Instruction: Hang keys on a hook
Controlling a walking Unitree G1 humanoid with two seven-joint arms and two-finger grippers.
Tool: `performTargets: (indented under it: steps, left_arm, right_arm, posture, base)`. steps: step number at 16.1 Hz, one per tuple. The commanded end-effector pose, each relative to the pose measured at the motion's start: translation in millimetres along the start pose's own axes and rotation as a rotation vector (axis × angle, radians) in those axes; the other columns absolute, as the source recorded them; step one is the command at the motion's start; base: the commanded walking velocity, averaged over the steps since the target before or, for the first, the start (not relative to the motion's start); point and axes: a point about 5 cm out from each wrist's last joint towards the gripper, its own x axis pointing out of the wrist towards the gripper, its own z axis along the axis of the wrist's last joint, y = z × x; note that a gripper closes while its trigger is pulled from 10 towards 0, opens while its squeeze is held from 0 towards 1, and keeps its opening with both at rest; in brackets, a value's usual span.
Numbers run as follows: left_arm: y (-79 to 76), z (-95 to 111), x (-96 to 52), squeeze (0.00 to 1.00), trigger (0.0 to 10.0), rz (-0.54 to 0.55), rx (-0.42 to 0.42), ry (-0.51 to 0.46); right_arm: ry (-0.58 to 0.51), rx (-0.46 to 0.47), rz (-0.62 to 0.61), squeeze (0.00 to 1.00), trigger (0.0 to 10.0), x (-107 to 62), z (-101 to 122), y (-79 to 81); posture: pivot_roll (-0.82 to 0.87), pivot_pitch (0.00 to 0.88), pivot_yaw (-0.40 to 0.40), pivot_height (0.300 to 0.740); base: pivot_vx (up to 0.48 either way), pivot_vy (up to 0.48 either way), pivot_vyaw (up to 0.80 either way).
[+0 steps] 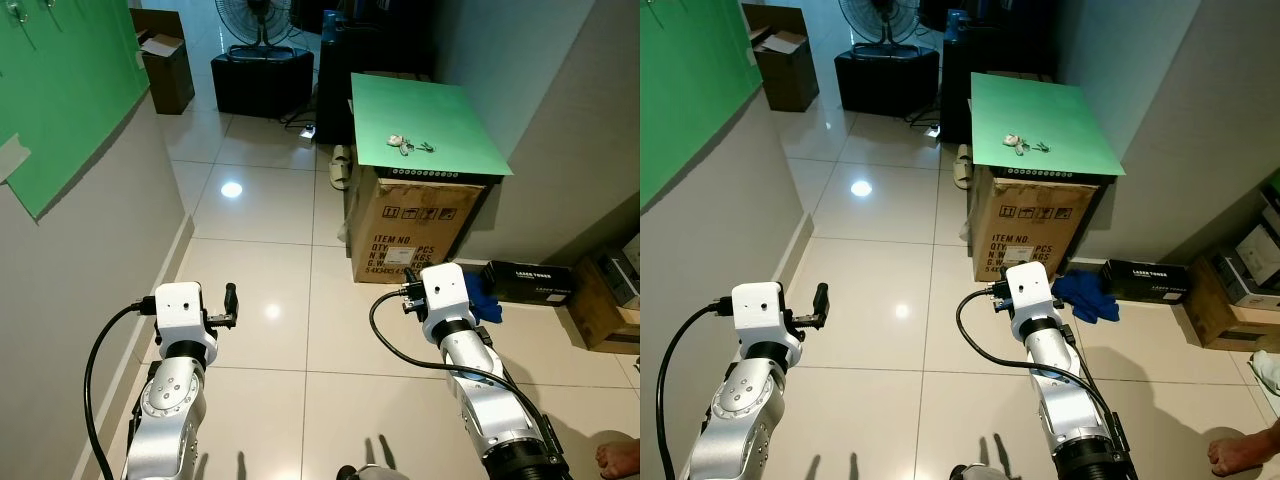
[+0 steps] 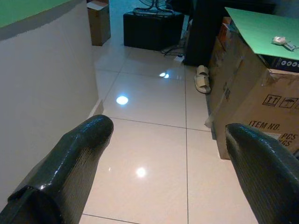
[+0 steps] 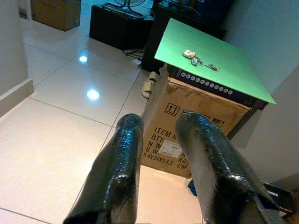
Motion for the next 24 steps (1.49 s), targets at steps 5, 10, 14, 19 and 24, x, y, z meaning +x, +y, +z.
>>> performTargets:
  steps: [5,10,14,19,24]
  left_arm:
    - [-5.6,1.0,1.4,0.0,10.0,-0.02,0.019,0.003]
    - [-6.9,1.1,0.7,0.0,10.0,-0.027,0.02,0.002]
    - [-8.5,0.3,0.0,0.0,10.0,-0.034,0.02,0.006]
    - [-11.0,-0.2,1.6,0.0,10.0,-0.059,0.059,0.009]
    - [-12.0,-0.5,3.0,0.0,10.0,-0.071,0.094,0.014]
  right_arm:
    - [0.014,-0.042,-0.008,1.0,10.0,3.0,-1.5,-3.3]
    - [-0.001,-0.054,-0.008,1.0,10.0,1.6,-0.7,-2.7]
    - [-0.004,-0.052,-0.011,1.0,10.0,1.5,-0.2,-3.9]
    - [-0.004,-0.063,-0.023,0.0,10.0,2.1,0.5,-5.7]
    - [-0.002,-0.052,-0.016,0.0,10.0,2.4,0.6,-3.2]
  posture:
    - [-0.05,0.0,-0.025,0.74]
    - [-0.05,0.0,-0.027,0.74]
    - [-0.05,0.0,-0.028,0.74]
    - [-0.06,0.0,-0.024,0.74]
    - [-0.06,0.0,-0.021,0.74]
  base:
    - [0.0,0.0,0.0]
    - [0.0,0.0,0.0]
    - [0.0,0.0,0.0]
    - [0.0,0.0,0.0]
    - [0.0,-0.48,0.0]
